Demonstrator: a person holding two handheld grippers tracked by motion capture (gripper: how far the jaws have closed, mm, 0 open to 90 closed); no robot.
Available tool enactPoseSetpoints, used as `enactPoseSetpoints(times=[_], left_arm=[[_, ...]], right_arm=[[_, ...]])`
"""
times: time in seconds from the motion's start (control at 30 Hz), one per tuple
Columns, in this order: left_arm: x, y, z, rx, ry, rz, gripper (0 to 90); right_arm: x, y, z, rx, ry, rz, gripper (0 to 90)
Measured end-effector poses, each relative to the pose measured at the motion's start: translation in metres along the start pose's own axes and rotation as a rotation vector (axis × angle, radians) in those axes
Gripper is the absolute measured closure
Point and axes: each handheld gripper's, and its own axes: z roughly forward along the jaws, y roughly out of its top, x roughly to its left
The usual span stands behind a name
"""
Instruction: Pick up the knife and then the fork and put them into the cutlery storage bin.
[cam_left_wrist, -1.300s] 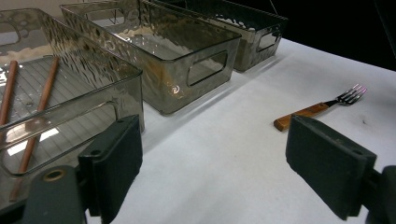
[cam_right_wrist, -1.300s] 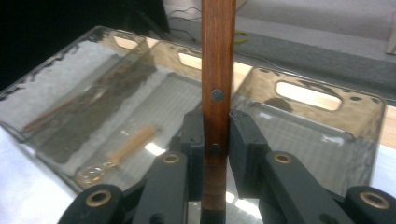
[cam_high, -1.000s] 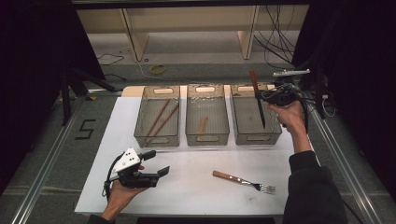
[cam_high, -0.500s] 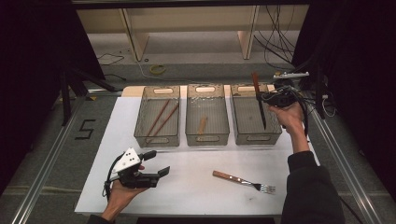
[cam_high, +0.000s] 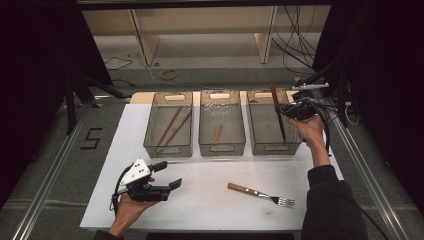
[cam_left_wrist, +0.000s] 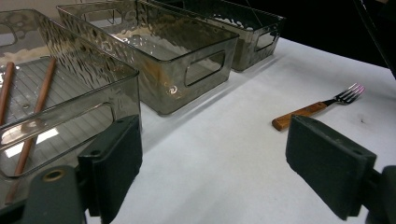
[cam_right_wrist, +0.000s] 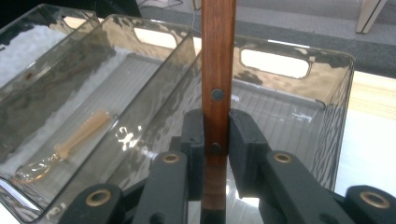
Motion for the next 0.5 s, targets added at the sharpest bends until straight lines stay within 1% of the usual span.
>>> enactPoseSetpoints(times=[0.3, 0.5], left_arm=[[-0.0001, 0.0000, 0.0000, 0.002, 0.001, 0.001, 18.2], [0.0000, 0.0000, 0.0001, 0.002, 0.002, 0.001, 18.2]], right_arm=[[0.0010, -0.0050, 0.0047, 0.021, -0.003, -0.007, 77.5], [0.0008, -0.0086, 0.0073, 0.037, -0.013, -0.015, 77.5]])
